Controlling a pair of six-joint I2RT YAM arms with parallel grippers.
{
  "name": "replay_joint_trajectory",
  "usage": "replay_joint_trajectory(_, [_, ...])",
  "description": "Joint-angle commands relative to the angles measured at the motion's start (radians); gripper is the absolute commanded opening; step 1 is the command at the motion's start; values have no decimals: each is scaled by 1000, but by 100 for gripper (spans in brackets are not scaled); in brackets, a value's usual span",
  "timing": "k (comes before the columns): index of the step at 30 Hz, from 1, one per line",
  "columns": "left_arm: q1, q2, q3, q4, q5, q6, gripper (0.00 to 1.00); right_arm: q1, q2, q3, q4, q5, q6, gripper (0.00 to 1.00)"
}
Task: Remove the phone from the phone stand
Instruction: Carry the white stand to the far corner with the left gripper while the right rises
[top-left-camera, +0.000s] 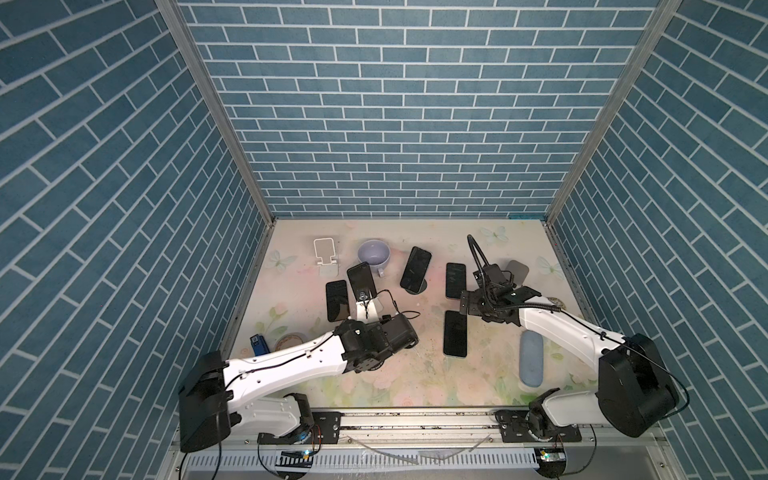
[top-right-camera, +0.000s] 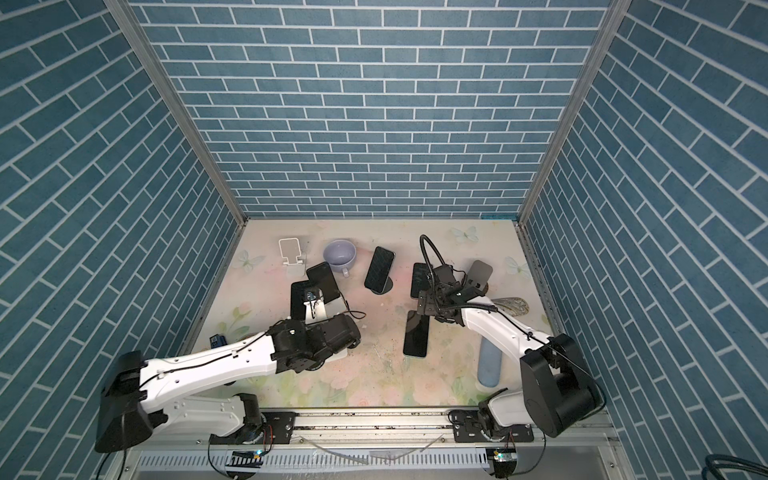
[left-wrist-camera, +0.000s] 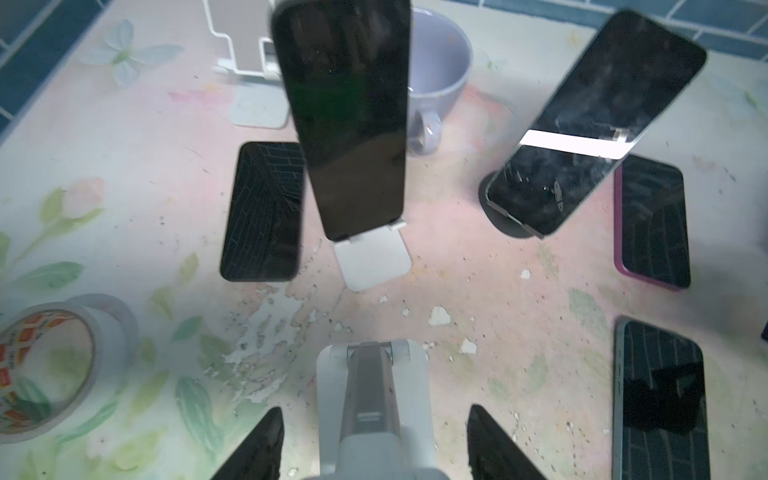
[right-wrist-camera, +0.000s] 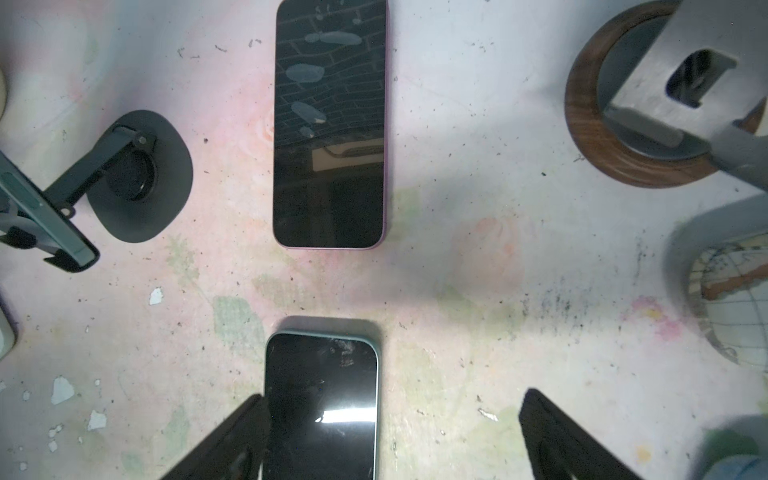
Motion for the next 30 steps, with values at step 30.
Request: replay_joint_trajectory(30, [839, -22, 20, 102, 200, 534, 54, -4, 189, 259, -43, -19, -111, 95])
